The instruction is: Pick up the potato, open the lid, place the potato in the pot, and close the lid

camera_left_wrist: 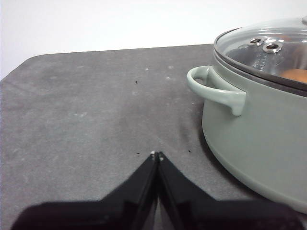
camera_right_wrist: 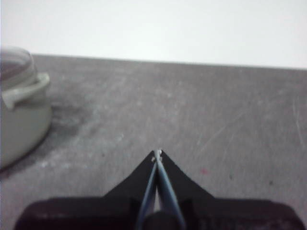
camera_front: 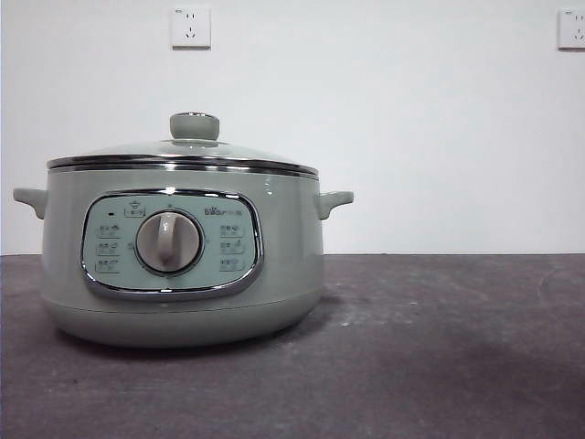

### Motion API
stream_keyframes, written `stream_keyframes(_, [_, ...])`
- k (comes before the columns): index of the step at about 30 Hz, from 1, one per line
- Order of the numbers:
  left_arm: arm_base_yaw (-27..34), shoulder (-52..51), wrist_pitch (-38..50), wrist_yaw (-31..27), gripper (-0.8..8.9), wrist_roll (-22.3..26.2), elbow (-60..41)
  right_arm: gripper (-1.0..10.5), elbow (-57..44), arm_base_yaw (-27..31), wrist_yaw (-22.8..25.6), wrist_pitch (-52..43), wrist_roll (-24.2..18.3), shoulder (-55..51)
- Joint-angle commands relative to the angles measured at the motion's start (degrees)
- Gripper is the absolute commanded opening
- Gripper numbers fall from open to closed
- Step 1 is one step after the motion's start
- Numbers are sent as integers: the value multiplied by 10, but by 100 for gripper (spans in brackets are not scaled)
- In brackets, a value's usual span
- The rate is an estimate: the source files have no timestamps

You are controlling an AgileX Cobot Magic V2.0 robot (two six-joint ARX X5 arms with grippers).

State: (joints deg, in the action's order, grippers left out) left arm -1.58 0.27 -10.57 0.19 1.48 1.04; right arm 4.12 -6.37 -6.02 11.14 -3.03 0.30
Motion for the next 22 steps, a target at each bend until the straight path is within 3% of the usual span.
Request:
stream_keyframes(1, [2, -2, -1, -1, -3, 1, -9, 1, -21, 0, -1, -2, 7, -2])
stream_keyframes(13, [2, -2, 1, -1, -3, 1, -9, 1, -37, 0, 0, -9, 40, -2])
stream_keyframes(22, [2, -2, 1, -1, -3, 1, -9, 1, -37, 0, 5, -9, 40, -1])
